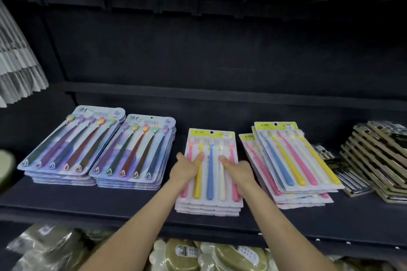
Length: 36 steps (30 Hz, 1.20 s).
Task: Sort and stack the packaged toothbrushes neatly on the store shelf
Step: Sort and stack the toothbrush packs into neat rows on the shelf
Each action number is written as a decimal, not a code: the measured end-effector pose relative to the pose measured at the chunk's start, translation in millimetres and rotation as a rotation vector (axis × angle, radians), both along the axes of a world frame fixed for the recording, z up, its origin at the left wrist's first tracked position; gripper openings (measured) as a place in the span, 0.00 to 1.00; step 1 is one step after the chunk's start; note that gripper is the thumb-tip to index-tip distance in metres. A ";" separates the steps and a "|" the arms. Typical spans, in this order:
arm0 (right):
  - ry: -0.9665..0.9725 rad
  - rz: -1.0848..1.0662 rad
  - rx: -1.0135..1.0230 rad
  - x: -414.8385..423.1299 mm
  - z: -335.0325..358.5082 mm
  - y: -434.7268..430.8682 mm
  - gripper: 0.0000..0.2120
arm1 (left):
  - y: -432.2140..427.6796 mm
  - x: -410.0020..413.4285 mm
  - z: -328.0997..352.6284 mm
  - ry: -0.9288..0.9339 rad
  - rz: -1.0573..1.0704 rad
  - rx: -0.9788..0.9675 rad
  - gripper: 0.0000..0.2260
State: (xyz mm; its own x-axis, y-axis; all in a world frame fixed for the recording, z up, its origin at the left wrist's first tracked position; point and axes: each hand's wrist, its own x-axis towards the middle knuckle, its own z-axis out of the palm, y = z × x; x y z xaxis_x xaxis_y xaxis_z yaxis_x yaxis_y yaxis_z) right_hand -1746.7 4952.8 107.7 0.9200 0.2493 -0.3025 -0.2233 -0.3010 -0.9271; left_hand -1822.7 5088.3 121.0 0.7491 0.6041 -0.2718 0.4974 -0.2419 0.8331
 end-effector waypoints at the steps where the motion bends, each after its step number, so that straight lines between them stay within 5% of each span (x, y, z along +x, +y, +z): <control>1: -0.008 -0.008 -0.025 4.3 -2.1 2.7 0.25 | 1.1 2.7 -0.7 0.026 -0.014 0.026 0.39; 7: -0.207 0.087 -0.408 16.9 7.3 -5.4 0.24 | 13.4 12.0 6.9 0.219 -0.101 0.172 0.37; 12: -0.142 0.088 -0.188 6.0 -0.5 -15.9 0.25 | 16.0 4.2 27.9 0.296 -0.206 0.371 0.27; 17: -0.114 0.222 0.169 -34.0 -7.3 -36.7 0.45 | 37.5 -42.1 40.8 -0.123 -0.068 0.584 0.14; 21: -0.288 0.412 -0.010 -47.2 -14.3 -42.4 0.55 | 73.5 -71.8 34.9 -0.105 -0.071 0.862 0.21; 24: -0.351 0.464 -0.137 -47.7 -17.2 -40.9 0.51 | 92.0 -79.2 25.3 0.028 -0.125 1.008 0.20; 29: -0.378 0.506 -0.246 -43.5 -17.0 -47.0 0.56 | 102.0 -83.4 11.1 0.172 -0.215 1.031 0.22; 33: -0.432 0.512 -0.197 -46.9 -20.9 -57.6 0.54 | 72.3 -95.0 8.9 -0.250 -0.183 0.946 0.24; 36: -0.505 0.507 -0.176 -52.4 -30.5 -55.8 0.49 | 35.2 -97.4 -4.8 -0.363 -0.267 0.579 0.19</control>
